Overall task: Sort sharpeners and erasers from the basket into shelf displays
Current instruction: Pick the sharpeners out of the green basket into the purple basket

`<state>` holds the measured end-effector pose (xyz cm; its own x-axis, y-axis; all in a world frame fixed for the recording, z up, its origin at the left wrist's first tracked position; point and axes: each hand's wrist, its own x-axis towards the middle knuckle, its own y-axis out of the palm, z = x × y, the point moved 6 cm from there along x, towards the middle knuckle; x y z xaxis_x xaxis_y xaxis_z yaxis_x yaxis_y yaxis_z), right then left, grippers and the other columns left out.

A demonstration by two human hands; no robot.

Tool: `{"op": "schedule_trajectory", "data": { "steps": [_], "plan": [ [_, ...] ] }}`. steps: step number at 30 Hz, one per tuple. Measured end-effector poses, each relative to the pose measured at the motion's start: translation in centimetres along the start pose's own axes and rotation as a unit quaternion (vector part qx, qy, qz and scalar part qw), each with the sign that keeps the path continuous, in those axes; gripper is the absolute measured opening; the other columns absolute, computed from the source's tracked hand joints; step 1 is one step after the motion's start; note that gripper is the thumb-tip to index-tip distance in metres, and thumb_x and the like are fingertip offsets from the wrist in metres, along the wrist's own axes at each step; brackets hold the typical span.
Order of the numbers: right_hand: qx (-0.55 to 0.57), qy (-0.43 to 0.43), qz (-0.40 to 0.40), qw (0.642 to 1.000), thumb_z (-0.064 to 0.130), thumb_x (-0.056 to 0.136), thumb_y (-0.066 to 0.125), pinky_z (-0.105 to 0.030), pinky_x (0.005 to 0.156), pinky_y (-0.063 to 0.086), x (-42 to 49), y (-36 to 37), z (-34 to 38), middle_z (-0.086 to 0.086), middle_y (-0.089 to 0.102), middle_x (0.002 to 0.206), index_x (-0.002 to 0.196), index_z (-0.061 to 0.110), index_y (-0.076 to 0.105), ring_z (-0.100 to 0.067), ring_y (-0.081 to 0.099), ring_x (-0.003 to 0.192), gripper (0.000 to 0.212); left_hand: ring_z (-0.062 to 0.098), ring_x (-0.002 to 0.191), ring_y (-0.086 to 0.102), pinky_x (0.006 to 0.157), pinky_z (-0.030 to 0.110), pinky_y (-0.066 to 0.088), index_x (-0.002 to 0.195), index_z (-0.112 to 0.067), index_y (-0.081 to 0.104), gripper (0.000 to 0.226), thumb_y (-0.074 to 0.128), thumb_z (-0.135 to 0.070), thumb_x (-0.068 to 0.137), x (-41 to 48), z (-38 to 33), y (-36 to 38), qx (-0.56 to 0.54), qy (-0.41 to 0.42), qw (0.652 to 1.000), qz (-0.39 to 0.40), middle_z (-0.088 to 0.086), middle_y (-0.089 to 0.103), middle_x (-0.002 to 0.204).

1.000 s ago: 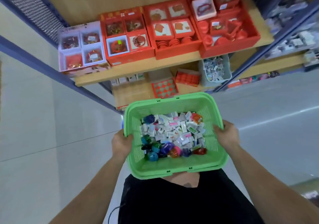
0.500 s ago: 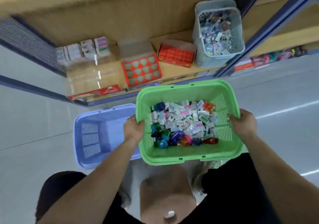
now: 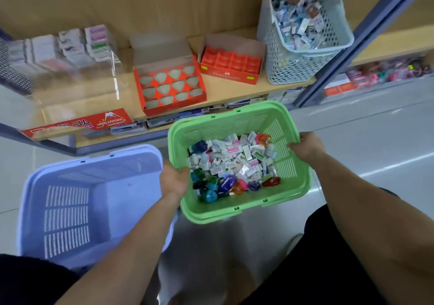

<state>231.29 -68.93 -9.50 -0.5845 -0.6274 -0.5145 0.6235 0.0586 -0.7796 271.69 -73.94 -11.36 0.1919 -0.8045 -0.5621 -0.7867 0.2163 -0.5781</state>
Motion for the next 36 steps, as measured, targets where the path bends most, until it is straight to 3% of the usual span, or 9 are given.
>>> {"op": "schedule_trajectory", "data": {
  "steps": [6, 12, 15, 18, 20, 25, 29, 32, 36],
  "plan": [
    [-0.035, 0.003, 0.042, 0.998, 0.029, 0.088, 0.073, -0.031, 0.076, 0.046, -0.7, 1.6, 0.7, -0.015, 0.067, 0.098, 0.113, 0.004, 0.069, -0.032, 0.061, 0.089, 0.036, 0.037, 0.101, 0.066, 0.089, 0.048, 0.055, 0.131, -0.008, 0.049, 0.040, 0.064, -0.013, 0.094, -0.2, 0.9, -0.6, -0.007, 0.059, 0.998, 0.018, 0.015, 0.067, 0.114],
    [-0.129, -0.146, -0.145, 0.970, 0.031, 0.091, 0.067, -0.046, 0.095, 0.048, -4.9, 0.3, 6.5, -0.011, 0.053, 0.140, 0.147, 0.016, 0.045, -0.034, 0.049, 0.125, 0.062, 0.029, 0.135, 0.044, 0.113, 0.034, 0.033, 0.148, -0.009, 0.041, 0.063, 0.067, -0.012, 0.090, -2.4, -3.2, -2.8, 0.033, 0.210, 0.977, -0.030, 0.012, 0.045, 0.148],
    [-0.090, -0.173, -0.038, 0.980, 0.035, 0.092, 0.070, -0.036, 0.082, 0.052, -5.3, 3.9, 9.0, -0.008, 0.061, 0.135, 0.148, 0.019, 0.044, -0.025, 0.062, 0.099, 0.065, 0.028, 0.134, 0.048, 0.114, 0.039, 0.037, 0.147, -0.014, 0.045, 0.057, 0.065, -0.018, 0.093, -2.3, -5.1, -1.5, 0.085, 0.253, 0.964, 0.003, 0.007, 0.046, 0.150],
    [-0.034, -0.187, 0.054, 0.980, 0.038, 0.093, 0.070, -0.036, 0.092, 0.052, -4.2, 8.7, 9.1, -0.006, 0.059, 0.141, 0.147, 0.014, 0.048, -0.024, 0.066, 0.105, 0.063, 0.022, 0.130, 0.053, 0.111, 0.035, 0.040, 0.144, -0.016, 0.048, 0.053, 0.067, -0.022, 0.094, -0.8, -5.4, 2.0, 0.095, 0.242, 0.963, 0.068, 0.003, 0.054, 0.145],
    [-0.019, -0.173, 0.036, 0.984, 0.038, 0.094, 0.068, -0.036, 0.091, 0.053, -2.8, 10.4, 7.7, -0.005, 0.059, 0.140, 0.145, 0.015, 0.050, -0.023, 0.064, 0.104, 0.059, 0.022, 0.127, 0.054, 0.112, 0.038, 0.042, 0.145, -0.017, 0.046, 0.057, 0.069, -0.026, 0.093, 0.7, -5.0, 4.1, 0.122, 0.226, 0.963, 0.088, 0.004, 0.055, 0.144],
    [-0.069, -0.138, -0.009, 0.988, 0.022, 0.092, 0.063, -0.044, 0.110, 0.041, 2.6, 12.8, 3.9, -0.015, 0.047, 0.143, 0.138, 0.009, 0.052, -0.036, 0.047, 0.127, 0.049, 0.027, 0.129, 0.051, 0.115, 0.040, 0.038, 0.148, -0.015, 0.040, 0.067, 0.073, -0.022, 0.091, 5.0, -3.4, 7.1, 0.139, 0.169, 0.973, 0.066, 0.008, 0.044, 0.148],
    [-0.152, -0.175, -0.016, 0.973, 0.020, 0.091, 0.066, -0.040, 0.110, 0.033, 5.1, 15.3, 3.7, -0.016, 0.047, 0.143, 0.140, 0.009, 0.049, -0.037, 0.039, 0.130, 0.053, 0.034, 0.132, 0.049, 0.115, 0.040, 0.033, 0.147, -0.012, 0.039, 0.066, 0.072, -0.017, 0.091, 7.9, -1.0, 9.6, 0.121, 0.102, 0.985, 0.072, 0.013, 0.040, 0.147],
    [-0.154, -0.147, 0.016, 0.977, 0.021, 0.089, 0.071, -0.043, 0.103, 0.044, 5.7, 16.5, 3.4, -0.016, 0.058, 0.124, 0.132, 0.012, 0.053, -0.035, 0.052, 0.116, 0.047, 0.034, 0.133, 0.046, 0.121, 0.042, 0.028, 0.151, -0.017, 0.034, 0.071, 0.072, -0.020, 0.091, 8.8, 0.0, 11.1, 0.119, 0.065, 0.987, 0.081, 0.011, 0.022, 0.156],
    [-0.074, -0.151, 0.042, 0.985, 0.032, 0.086, 0.074, -0.036, 0.083, 0.054, 6.0, 16.5, 2.7, -0.003, 0.060, 0.100, 0.114, 0.022, 0.063, -0.024, 0.062, 0.084, 0.031, 0.031, 0.125, 0.046, 0.120, 0.039, 0.032, 0.130, -0.019, 0.056, 0.046, 0.076, -0.021, 0.088, 9.4, 0.4, 11.7, 0.141, 0.079, 0.985, 0.058, 0.006, 0.026, 0.141]
  ]
}}
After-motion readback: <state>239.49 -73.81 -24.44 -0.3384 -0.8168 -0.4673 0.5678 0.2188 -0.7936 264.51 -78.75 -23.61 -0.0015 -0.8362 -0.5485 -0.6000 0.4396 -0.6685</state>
